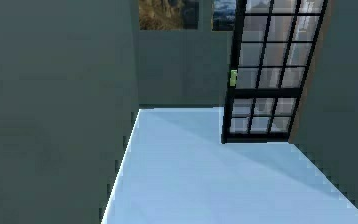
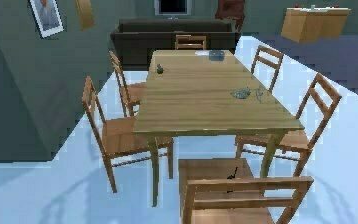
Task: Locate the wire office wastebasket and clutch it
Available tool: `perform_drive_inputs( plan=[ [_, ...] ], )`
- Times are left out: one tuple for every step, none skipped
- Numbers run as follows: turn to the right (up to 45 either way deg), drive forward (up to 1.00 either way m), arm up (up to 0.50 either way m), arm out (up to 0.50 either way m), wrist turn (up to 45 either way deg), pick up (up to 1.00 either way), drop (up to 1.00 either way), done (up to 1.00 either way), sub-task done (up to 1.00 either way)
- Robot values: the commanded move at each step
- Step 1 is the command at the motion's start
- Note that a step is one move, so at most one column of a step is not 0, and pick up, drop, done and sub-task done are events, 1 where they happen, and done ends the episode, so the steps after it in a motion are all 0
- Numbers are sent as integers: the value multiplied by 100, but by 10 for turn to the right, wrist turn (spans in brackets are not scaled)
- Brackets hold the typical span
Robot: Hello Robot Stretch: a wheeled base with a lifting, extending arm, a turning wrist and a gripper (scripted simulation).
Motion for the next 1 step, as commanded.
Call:
perform_drive_inputs(
  plan=[
    [60,0,0,0,0,0,0,0,0]
  ],
)
